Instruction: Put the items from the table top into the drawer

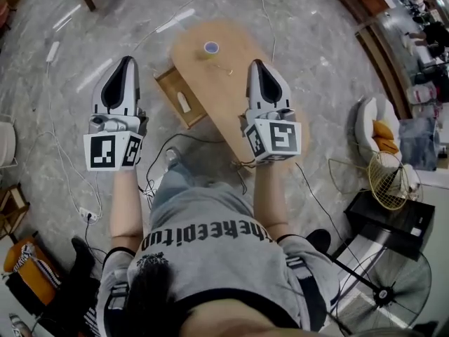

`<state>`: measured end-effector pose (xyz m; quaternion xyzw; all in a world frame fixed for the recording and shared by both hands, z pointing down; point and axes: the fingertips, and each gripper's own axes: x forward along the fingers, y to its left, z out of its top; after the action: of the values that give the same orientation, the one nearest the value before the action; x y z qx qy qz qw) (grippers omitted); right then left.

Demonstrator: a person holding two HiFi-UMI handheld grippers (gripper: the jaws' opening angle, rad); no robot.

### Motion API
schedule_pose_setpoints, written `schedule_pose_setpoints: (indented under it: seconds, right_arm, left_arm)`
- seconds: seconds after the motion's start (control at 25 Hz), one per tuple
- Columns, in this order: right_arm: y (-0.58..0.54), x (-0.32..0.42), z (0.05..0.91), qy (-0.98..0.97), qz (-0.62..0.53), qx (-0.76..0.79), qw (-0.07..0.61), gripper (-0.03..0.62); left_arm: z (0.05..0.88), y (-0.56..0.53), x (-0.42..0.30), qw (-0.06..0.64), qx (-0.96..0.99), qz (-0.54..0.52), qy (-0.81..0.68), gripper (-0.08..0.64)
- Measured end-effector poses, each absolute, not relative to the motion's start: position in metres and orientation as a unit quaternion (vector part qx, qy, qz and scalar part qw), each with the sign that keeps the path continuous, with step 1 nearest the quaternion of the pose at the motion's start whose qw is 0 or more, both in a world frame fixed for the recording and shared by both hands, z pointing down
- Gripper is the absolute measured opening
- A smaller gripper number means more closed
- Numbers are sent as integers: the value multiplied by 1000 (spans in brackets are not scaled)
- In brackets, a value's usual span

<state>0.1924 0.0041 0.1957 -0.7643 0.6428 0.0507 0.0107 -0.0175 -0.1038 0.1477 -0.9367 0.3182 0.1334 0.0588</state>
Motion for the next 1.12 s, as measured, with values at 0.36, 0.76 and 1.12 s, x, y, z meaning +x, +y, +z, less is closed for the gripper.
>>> schedule_pose_setpoints:
  seconds: [0.36, 0.76, 1.12]
  right_arm:
    - [-70, 184, 202, 625, 42, -779, 4, 3]
    - [-118, 191, 232, 601, 3, -799, -10, 3]
    - [-146, 212, 280, 598, -57, -799, -35, 3]
  left_arm:
    - [155, -188, -20, 56, -946, 125, 292, 12]
    - [168, -250, -11, 53, -952, 122, 276, 12]
    - [194, -287, 11, 30, -955, 112, 274, 12]
